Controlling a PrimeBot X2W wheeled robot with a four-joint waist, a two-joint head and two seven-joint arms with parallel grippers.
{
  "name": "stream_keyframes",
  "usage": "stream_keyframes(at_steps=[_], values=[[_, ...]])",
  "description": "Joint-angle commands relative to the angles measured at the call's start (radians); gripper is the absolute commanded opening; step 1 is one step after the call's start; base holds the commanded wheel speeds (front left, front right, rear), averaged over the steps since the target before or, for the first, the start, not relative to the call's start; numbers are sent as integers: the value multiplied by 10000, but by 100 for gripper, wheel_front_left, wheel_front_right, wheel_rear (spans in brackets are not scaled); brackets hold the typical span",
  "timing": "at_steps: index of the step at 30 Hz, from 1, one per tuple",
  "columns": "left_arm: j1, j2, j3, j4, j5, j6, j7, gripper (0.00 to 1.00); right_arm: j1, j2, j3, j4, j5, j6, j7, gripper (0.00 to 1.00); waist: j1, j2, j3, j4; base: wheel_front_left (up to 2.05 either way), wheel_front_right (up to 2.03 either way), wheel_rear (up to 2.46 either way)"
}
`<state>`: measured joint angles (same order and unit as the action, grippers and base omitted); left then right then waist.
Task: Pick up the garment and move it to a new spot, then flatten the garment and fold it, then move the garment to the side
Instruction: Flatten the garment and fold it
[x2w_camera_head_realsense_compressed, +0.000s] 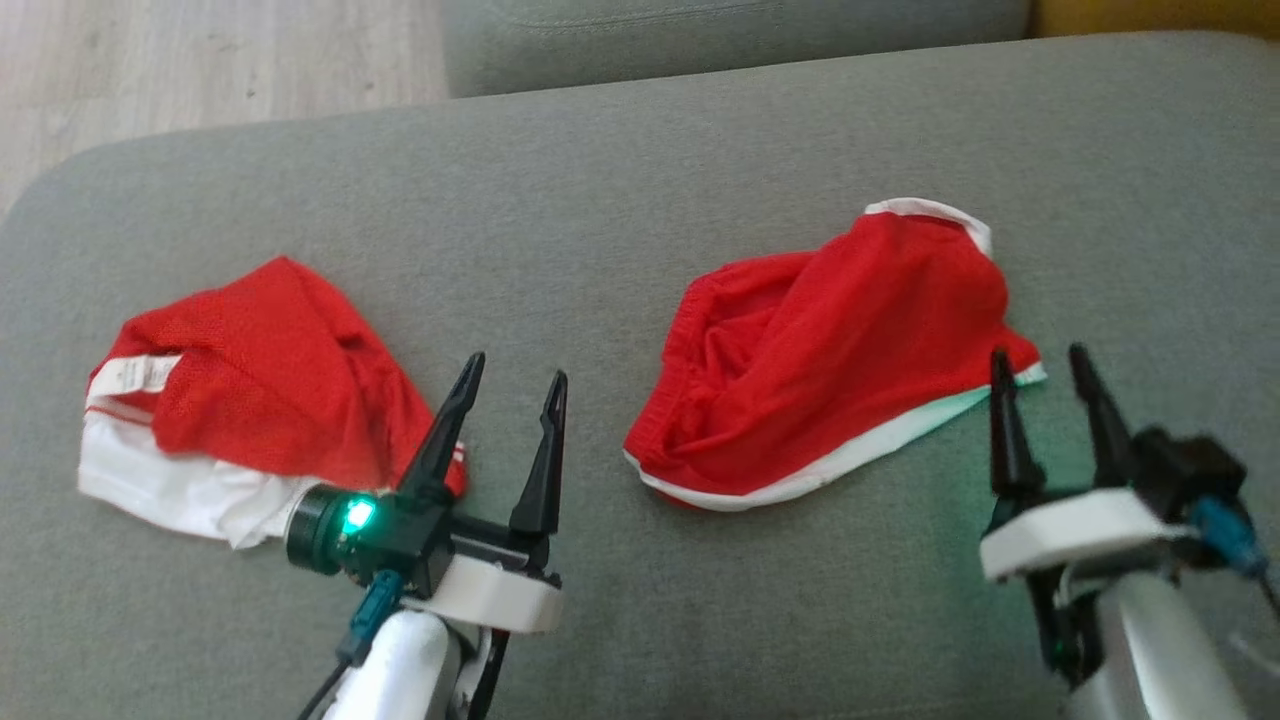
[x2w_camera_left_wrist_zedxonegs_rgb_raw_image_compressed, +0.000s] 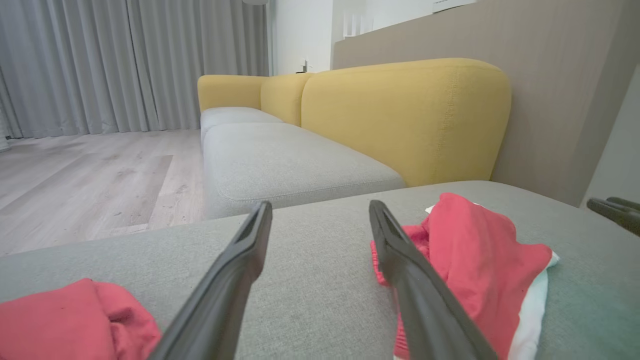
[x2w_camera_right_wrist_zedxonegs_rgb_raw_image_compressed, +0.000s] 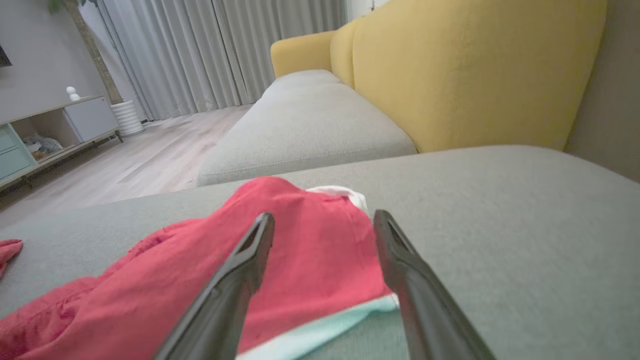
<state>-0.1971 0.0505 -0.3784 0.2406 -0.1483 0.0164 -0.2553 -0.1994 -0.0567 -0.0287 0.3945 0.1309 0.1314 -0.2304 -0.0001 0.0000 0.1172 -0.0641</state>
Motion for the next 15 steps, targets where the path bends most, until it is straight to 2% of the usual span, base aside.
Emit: stream_keyframes(at_steps=[1,9,15], values=[[-105,6,448,-314,121,-63,-65,100,65,60,421,-567,229,-7,-158,100,1,0,-22,-171,0,0,0],[-213,29,237,83,257,-485,-65,100,341,63,410,-1283,359,-7,1,100,1,0,152,-370,0,0,0],[-725,317,-755,1349,537,-1167,252,100,351,63,213,-1481,353,-7,77,100,1,0,424,-421,0,0,0]])
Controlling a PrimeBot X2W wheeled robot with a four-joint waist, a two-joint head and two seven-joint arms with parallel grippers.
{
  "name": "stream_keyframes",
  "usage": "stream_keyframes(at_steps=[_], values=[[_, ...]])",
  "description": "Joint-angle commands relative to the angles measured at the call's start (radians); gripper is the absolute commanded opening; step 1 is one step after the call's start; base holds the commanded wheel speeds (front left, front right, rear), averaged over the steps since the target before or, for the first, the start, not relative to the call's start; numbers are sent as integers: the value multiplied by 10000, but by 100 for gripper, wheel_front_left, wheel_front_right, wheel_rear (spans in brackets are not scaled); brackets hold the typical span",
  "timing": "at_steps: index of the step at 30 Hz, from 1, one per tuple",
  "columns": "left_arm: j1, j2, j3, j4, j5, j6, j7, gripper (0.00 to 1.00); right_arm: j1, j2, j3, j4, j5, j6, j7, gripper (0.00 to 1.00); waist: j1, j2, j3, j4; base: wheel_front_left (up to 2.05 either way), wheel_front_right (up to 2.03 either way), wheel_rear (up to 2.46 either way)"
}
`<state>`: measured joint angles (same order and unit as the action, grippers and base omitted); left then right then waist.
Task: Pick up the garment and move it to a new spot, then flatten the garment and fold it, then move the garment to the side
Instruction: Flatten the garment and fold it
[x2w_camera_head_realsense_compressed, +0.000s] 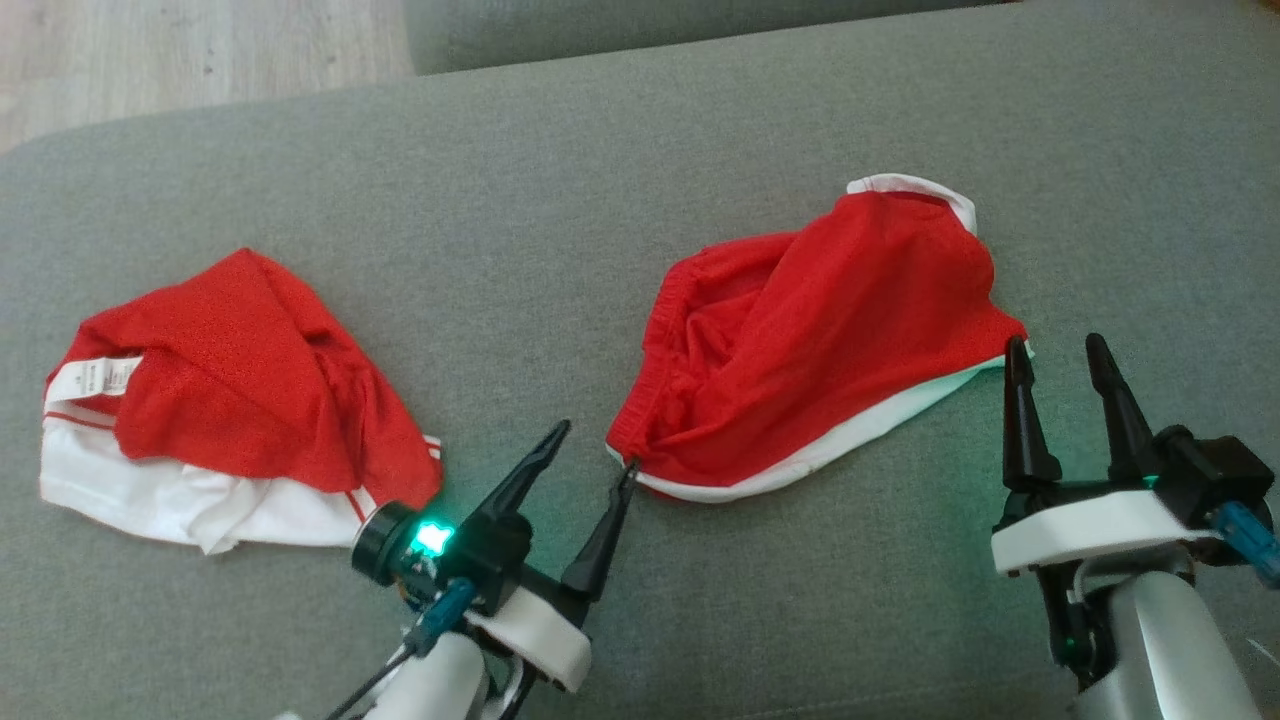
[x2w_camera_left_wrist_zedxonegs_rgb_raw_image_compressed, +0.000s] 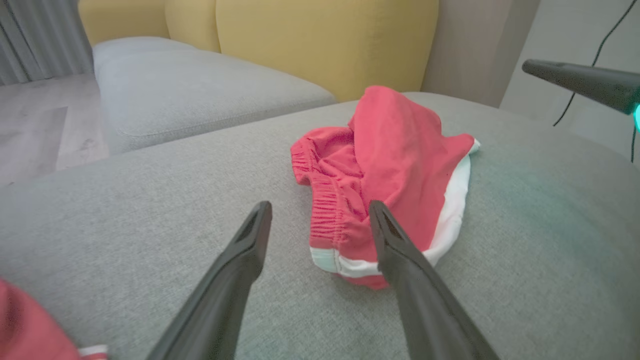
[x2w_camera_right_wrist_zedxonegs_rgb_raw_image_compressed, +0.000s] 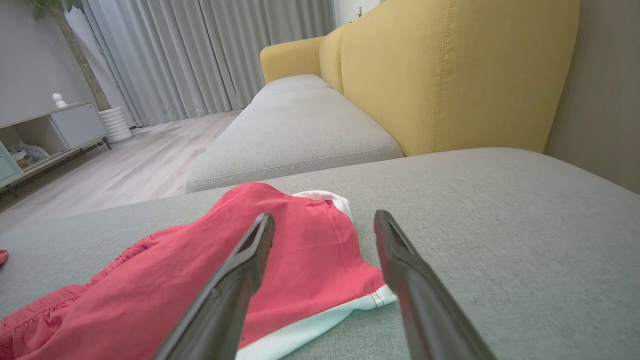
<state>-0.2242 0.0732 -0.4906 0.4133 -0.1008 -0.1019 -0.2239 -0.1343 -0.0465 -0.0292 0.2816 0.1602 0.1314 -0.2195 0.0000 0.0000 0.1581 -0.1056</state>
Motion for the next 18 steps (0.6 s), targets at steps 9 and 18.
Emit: stream_keyframes(at_steps=[9,18], values=[[-1332,385,-428,785,298,-186,234,100,-357,-38,483,-356,263,-7,-68,100,0,0,378,-242,0,0,0],[-1901,653,-908,1426,236,-250,327,100,-512,-38,468,-230,308,-7,-94,100,0,0,651,-480,0,0,0]])
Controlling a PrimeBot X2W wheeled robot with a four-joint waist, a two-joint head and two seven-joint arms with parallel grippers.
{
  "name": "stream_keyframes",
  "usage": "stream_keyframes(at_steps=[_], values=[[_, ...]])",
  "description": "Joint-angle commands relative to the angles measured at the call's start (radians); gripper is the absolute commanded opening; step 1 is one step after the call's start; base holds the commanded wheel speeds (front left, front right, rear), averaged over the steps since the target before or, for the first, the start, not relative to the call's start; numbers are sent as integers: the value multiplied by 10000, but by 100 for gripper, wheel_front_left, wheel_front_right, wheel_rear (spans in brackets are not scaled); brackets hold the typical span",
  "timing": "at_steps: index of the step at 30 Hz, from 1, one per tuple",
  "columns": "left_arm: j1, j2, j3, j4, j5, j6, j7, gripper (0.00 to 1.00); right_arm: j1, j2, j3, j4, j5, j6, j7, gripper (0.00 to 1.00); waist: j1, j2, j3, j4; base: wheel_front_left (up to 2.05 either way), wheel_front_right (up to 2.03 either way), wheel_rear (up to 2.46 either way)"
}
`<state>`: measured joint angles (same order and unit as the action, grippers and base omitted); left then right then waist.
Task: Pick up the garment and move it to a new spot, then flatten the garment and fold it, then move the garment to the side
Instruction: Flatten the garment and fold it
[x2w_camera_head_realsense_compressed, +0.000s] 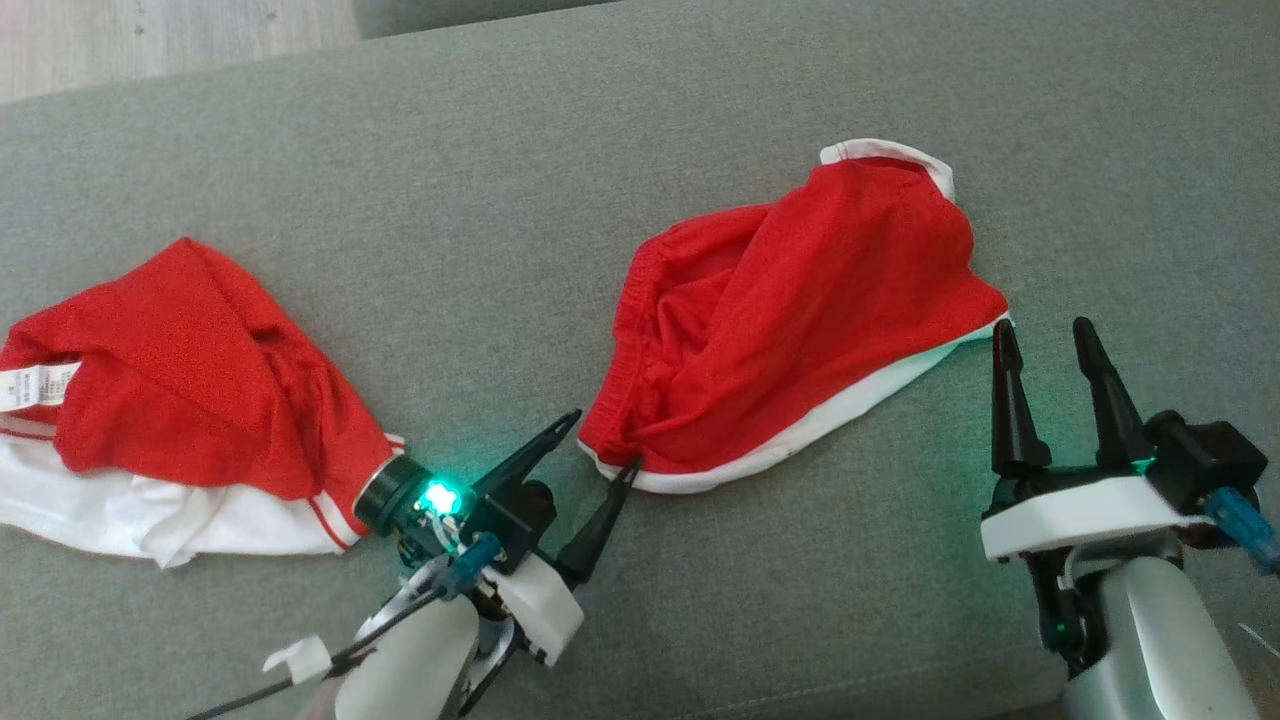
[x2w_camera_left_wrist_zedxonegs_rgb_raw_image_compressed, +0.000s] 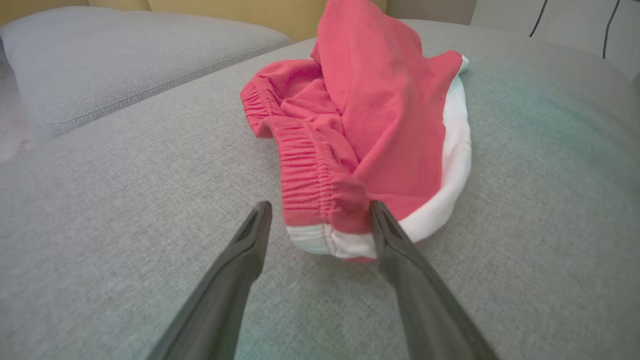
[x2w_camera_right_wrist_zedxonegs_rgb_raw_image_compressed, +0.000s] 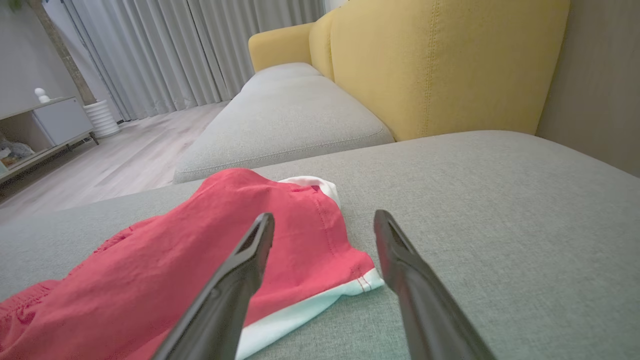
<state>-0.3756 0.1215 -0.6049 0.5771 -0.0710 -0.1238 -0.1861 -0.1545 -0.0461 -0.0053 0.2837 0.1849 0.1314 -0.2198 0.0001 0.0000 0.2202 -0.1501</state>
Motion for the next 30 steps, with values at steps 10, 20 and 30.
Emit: stream_keyframes(at_steps=[10,20,30], values=[[-619,182,142,-271,-268,151,-453,0,-698,-41,-270,476,-471,-7,759,100,-1,0,102,98,0,0,0],[-502,-46,-2,-808,-351,333,-707,0,-1671,-41,-1185,2335,-1389,-7,2412,100,-1,0,40,563,0,0,0],[-518,-119,-173,-950,-380,362,-739,0,-2132,-41,-1177,3045,-1872,-7,2340,100,-1,0,182,740,0,0,0]])
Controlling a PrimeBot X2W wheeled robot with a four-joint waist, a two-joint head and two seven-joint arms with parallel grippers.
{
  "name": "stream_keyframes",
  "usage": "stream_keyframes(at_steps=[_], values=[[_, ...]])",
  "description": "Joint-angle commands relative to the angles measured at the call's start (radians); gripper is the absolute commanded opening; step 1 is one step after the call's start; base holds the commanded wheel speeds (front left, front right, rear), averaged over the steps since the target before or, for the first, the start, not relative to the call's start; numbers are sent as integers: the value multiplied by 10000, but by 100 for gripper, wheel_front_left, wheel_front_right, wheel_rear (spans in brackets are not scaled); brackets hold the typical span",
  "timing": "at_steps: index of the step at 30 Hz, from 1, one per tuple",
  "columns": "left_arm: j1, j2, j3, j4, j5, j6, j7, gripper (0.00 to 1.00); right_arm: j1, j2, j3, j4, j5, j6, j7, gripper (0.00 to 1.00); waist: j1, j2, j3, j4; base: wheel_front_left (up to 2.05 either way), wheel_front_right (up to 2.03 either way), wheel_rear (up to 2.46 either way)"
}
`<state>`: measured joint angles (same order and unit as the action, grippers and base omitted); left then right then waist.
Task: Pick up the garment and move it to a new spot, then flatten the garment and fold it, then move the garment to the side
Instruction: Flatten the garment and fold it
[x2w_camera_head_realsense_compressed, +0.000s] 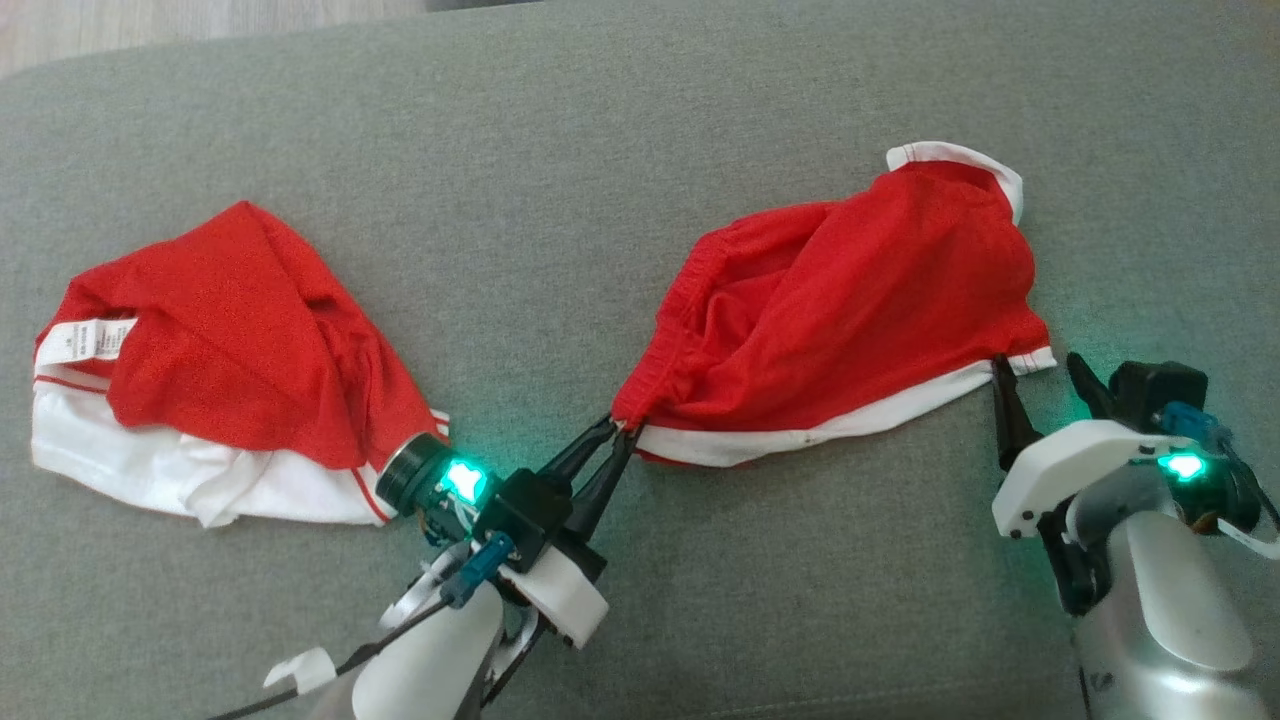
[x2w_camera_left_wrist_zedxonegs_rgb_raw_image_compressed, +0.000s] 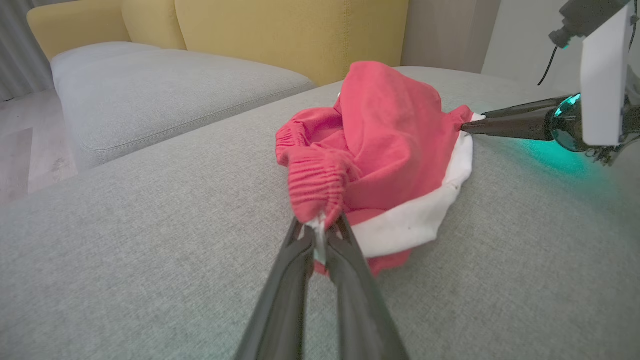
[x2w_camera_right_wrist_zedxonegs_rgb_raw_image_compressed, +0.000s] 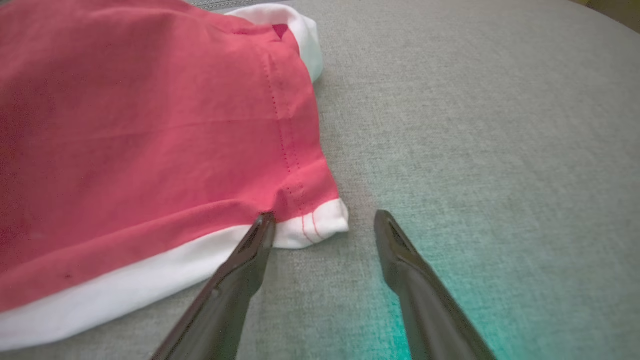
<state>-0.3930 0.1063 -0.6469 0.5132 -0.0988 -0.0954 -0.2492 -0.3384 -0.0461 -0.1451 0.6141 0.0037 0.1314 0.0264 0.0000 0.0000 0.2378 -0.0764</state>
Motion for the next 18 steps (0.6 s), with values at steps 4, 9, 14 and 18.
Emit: stream_keyframes(at_steps=[4,9,14,18], values=[[-363,55,201,-327,-125,72,-114,0,-476,-41,263,-6,-167,-7,-219,100,0,0,43,27,0,0,0],[-403,73,143,-328,-155,65,-119,0,-691,-41,292,317,-350,-7,-228,100,0,0,73,54,0,0,0],[-462,94,110,-329,-191,72,-121,0,-878,-41,664,666,-276,-7,-137,0,0,0,117,81,0,0,0],[-495,136,116,-287,-236,93,-123,0,-976,-41,722,848,-259,-7,-252,0,0,0,118,64,0,0,0]])
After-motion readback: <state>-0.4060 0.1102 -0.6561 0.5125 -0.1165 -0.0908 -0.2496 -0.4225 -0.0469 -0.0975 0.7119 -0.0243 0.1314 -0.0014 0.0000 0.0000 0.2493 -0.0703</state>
